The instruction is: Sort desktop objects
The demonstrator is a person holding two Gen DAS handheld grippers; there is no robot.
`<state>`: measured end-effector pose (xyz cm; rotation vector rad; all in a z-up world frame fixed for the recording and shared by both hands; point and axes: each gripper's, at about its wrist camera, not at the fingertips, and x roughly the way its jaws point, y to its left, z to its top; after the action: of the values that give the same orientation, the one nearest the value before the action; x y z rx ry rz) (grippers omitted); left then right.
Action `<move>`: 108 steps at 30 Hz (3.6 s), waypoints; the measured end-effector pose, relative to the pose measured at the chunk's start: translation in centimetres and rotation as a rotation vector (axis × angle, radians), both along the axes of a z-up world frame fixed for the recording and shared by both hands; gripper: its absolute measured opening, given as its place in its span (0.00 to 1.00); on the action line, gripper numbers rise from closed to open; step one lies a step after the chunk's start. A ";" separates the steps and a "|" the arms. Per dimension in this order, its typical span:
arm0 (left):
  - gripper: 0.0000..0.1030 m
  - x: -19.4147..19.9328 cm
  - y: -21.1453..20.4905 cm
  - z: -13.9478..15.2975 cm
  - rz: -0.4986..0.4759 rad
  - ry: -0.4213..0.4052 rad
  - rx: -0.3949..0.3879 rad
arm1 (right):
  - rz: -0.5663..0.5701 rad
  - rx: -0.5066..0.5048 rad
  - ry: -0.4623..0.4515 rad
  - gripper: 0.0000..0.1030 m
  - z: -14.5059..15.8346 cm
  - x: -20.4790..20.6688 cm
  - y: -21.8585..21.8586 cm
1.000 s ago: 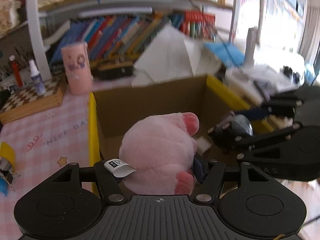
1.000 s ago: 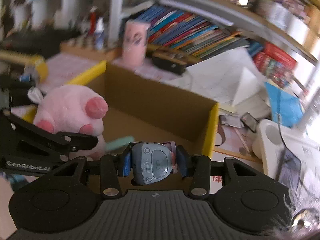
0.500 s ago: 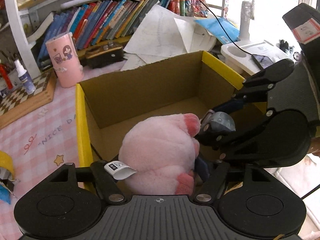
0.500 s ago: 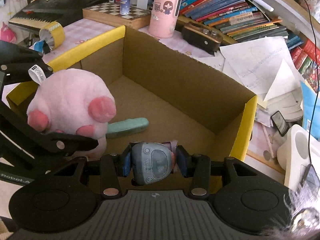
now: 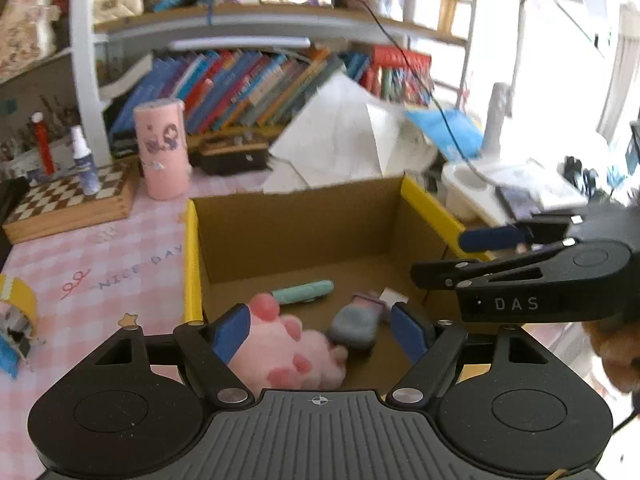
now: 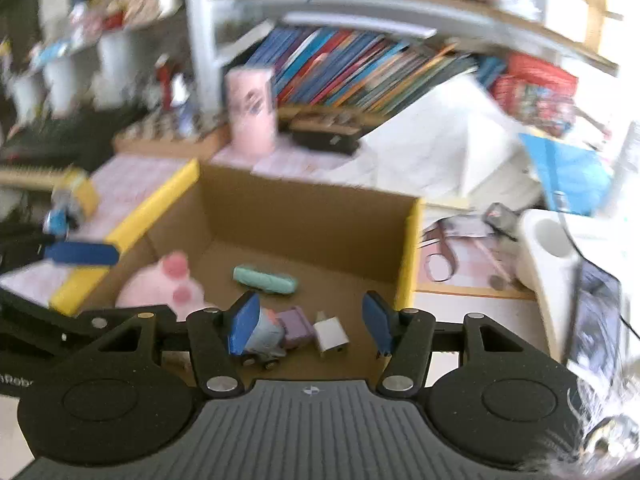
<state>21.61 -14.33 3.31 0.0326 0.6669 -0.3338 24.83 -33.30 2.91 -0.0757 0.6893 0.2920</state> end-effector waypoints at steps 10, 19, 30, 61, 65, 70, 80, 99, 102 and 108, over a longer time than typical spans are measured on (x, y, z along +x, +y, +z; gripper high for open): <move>0.78 -6.0 2.6 1.1 0.208 -0.175 -0.069 | -0.292 0.060 -0.191 0.62 1.2 -7.7 -0.8; 0.78 -9.2 3.8 -0.1 0.224 -0.167 -0.052 | -0.317 0.003 -0.159 0.63 -0.4 -11.8 0.9; 0.78 -12.6 7.7 -1.4 0.197 -0.093 -0.059 | -0.337 -0.003 -0.065 0.66 -1.6 -16.2 4.8; 0.77 -20.8 21.9 -3.0 0.322 0.008 0.029 | -0.196 0.003 0.021 0.68 -3.6 -23.6 19.9; 0.78 -21.3 23.5 -2.8 0.359 0.003 0.030 | -0.158 0.008 0.014 0.68 -3.4 -23.7 21.6; 0.78 -22.1 25.3 -2.6 0.405 -0.007 0.027 | -0.101 0.009 0.003 0.68 -3.0 -23.7 23.6; 0.78 -22.6 27.9 -2.6 0.460 -0.004 0.010 | -0.006 -0.005 0.008 0.68 -2.9 -23.5 27.1; 0.75 -18.7 29.2 -3.2 0.470 0.009 0.018 | 0.076 0.027 0.004 0.64 -3.3 -18.6 29.3; 0.75 -17.1 29.4 -3.3 0.476 0.007 0.015 | 0.085 0.029 0.018 0.63 -3.6 -16.5 29.6; 0.73 -12.9 29.9 -3.7 0.503 0.025 0.004 | 0.110 0.037 0.033 0.61 -4.0 -11.9 30.2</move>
<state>8.66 15.59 -0.37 -0.1344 0.6766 0.1518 12.94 -3.06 -1.13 -0.0740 0.7130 0.4119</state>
